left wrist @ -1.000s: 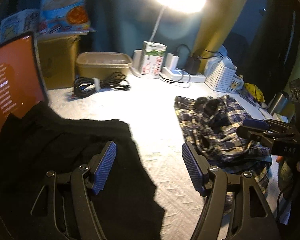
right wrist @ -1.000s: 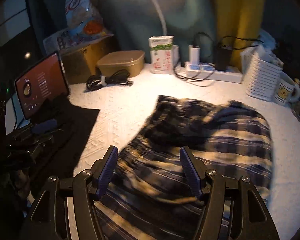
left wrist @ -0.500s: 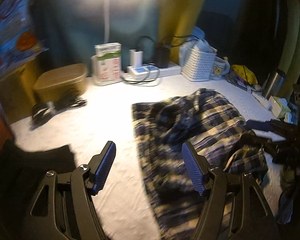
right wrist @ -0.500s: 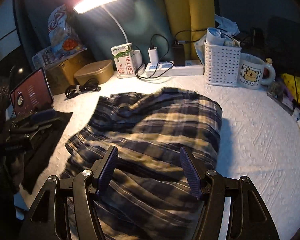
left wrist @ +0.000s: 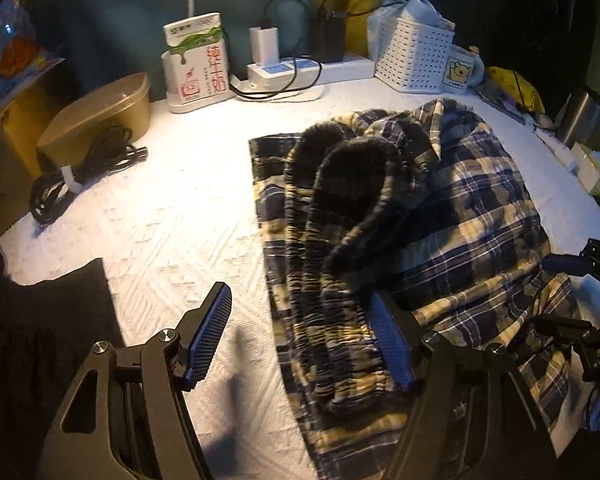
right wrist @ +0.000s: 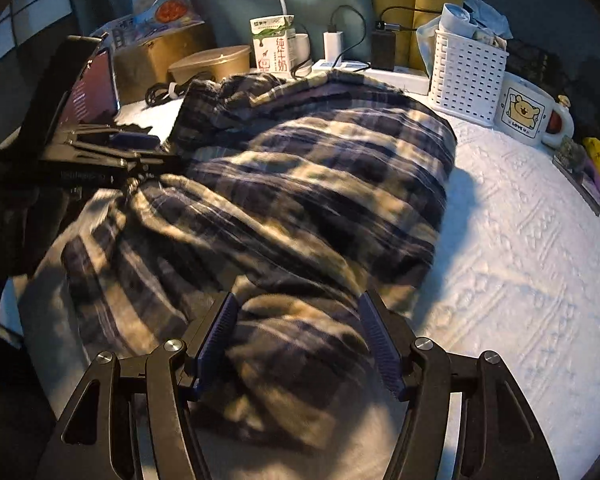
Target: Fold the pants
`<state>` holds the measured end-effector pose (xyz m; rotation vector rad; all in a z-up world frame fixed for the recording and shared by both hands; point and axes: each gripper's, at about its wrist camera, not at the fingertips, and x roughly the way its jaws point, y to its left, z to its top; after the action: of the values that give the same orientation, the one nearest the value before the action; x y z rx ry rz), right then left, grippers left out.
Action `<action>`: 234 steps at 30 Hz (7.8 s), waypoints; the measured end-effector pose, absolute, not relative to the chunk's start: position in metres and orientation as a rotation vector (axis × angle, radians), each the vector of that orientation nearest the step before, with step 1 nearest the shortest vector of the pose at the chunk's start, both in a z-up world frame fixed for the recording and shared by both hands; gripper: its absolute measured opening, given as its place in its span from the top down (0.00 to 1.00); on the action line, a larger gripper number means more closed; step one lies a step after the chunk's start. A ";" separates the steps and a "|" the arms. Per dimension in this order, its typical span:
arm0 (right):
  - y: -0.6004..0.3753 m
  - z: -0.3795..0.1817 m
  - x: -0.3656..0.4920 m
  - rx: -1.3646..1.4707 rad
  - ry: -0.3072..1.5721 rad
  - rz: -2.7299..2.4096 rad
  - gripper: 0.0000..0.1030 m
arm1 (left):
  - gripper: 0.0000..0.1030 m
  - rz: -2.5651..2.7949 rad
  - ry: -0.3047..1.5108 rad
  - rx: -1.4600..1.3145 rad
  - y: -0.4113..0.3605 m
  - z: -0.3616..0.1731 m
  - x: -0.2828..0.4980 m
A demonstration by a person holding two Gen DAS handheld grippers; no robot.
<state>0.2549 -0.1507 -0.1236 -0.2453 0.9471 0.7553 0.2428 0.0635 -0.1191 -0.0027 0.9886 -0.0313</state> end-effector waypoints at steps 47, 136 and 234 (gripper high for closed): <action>-0.151 -0.137 0.400 -0.074 0.923 0.535 0.36 | 0.17 0.008 0.887 -0.031 0.108 -0.107 0.332; -0.129 0.029 0.291 -0.183 0.468 0.576 0.84 | 0.83 -0.161 0.423 0.063 0.062 0.024 0.215; 0.049 -0.077 0.334 -0.148 0.811 0.626 0.45 | 0.23 0.264 0.676 -0.167 0.258 -0.049 0.173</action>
<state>0.3338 0.0494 -0.0772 -0.1481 0.8110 0.6255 0.1732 0.2579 -0.0490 -0.1671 0.6762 0.2638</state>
